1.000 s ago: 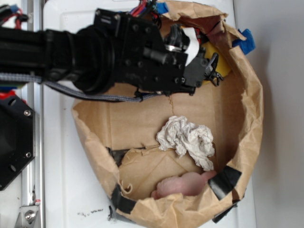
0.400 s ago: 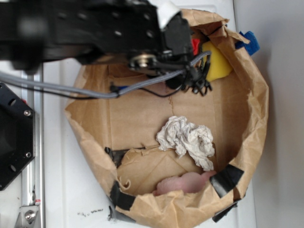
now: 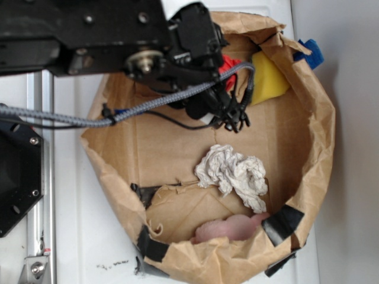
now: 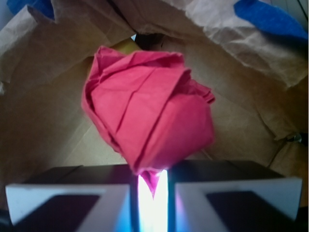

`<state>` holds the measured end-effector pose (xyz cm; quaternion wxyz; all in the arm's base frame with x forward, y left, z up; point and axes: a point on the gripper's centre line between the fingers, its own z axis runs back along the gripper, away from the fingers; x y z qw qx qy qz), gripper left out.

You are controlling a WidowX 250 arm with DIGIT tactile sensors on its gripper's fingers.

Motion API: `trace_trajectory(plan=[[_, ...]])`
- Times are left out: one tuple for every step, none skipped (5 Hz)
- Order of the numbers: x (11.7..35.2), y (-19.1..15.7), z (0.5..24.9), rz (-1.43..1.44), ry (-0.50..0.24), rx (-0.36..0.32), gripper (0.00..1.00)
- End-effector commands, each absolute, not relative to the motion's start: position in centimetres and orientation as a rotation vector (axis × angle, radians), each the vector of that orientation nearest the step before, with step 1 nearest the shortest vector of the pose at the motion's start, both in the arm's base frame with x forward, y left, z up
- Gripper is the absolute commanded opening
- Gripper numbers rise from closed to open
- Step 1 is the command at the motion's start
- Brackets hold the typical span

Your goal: Grab the red paper.

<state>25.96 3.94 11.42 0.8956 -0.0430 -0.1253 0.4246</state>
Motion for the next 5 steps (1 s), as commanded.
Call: trace_trajectory(plan=[[26.3, 4.5, 14.0, 0.738, -0.164, -0.147, 0.0], [25.8, 3.0, 14.9, 0.639, -0.055, -0.13, 0.0], [25.1, 2.2, 16.0, 0.502, -0.043, -0.113, 0.0], [24.5, 2.2, 16.8, 0.469, -0.09, -0.11, 0.0], [24.3, 2.2, 16.7, 0.475, -0.092, -0.109, 0.0]])
